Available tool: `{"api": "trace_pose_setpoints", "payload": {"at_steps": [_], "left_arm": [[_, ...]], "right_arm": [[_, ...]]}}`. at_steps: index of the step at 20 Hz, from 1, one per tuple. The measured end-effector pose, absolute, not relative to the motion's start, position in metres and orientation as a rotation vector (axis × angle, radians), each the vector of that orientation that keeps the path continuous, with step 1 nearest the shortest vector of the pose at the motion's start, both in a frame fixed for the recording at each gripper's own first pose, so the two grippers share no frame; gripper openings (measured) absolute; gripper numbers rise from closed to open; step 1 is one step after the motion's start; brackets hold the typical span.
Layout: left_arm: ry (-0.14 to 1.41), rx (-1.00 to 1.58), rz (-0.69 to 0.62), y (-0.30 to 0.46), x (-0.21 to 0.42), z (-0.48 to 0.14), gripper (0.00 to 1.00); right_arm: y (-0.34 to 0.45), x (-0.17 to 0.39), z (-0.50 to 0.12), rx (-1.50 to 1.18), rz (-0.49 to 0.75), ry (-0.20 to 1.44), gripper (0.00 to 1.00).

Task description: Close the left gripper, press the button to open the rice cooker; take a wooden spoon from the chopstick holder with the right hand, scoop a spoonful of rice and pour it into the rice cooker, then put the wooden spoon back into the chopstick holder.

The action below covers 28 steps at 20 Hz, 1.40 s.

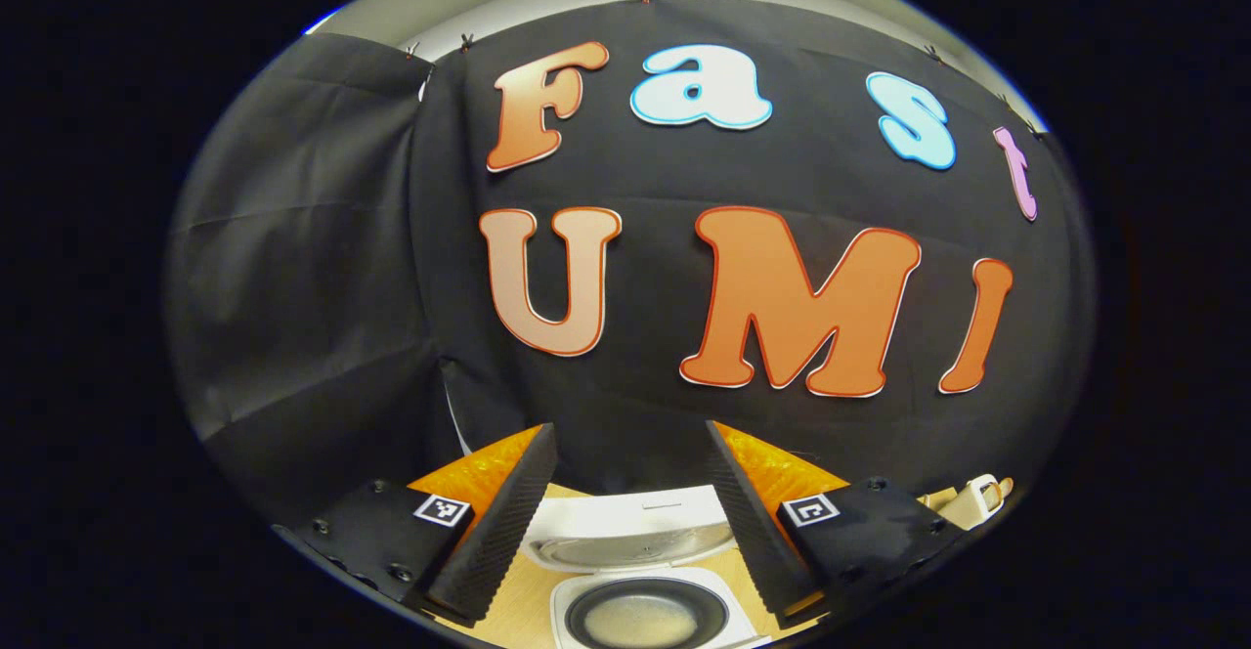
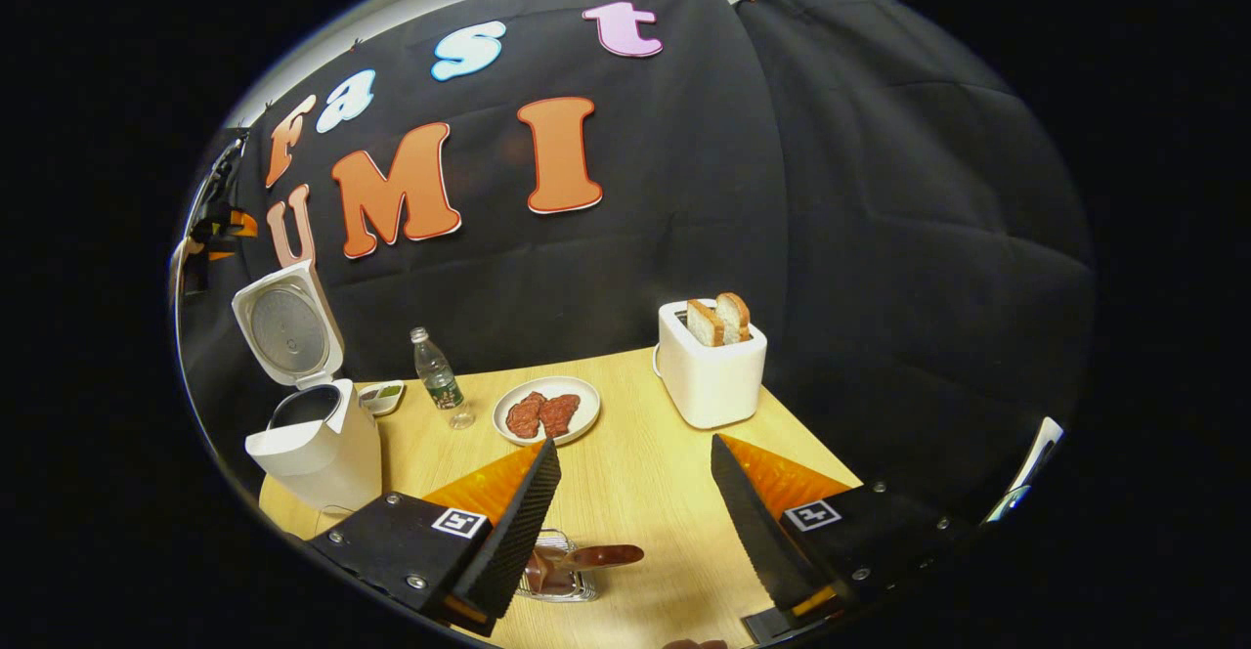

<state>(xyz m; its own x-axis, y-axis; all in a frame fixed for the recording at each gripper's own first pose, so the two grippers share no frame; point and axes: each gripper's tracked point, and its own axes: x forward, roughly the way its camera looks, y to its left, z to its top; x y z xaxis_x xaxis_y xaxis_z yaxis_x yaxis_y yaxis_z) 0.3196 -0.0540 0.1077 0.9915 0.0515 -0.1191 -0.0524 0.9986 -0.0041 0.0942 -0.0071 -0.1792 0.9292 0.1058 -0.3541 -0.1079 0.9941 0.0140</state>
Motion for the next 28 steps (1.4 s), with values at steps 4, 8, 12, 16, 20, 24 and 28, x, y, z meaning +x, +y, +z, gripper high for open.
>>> {"api": "trace_pose_setpoints", "payload": {"at_steps": [4, 8, 12, 16, 20, 24, 28], "left_arm": [[0.216, 0.013, 0.061, -0.052, 0.36, 0.068, 1.0], [0.285, -0.059, 0.031, -0.057, 0.369, 0.034, 1.0], [0.239, 0.061, 0.021, -0.058, 0.354, 0.034, 1.0], [0.234, 0.009, 0.021, -0.061, 0.321, 0.025, 1.0], [0.278, -0.011, 0.014, -0.072, 0.276, 0.005, 1.0], [0.323, -0.002, 0.002, -0.084, 0.233, -0.026, 1.0], [0.362, -0.035, -0.011, -0.101, 0.195, -0.079, 1.0]], "right_arm": [[-0.017, 0.094, -0.164, 0.005, 0.072, 0.341, 0.95], [-0.02, 0.09, -0.152, 0.027, 0.047, 0.323, 0.95], [-0.017, 0.086, -0.138, 0.048, 0.048, 0.294, 0.95], [-0.008, 0.082, -0.134, 0.061, 0.09, 0.29, 0.95], [-0.002, 0.07, -0.127, 0.071, 0.144, 0.271, 0.95], [0.0, 0.059, -0.131, 0.038, 0.186, 0.272, 0.95], [0.003, 0.045, -0.14, 0.034, 0.226, 0.294, 0.95]]}}
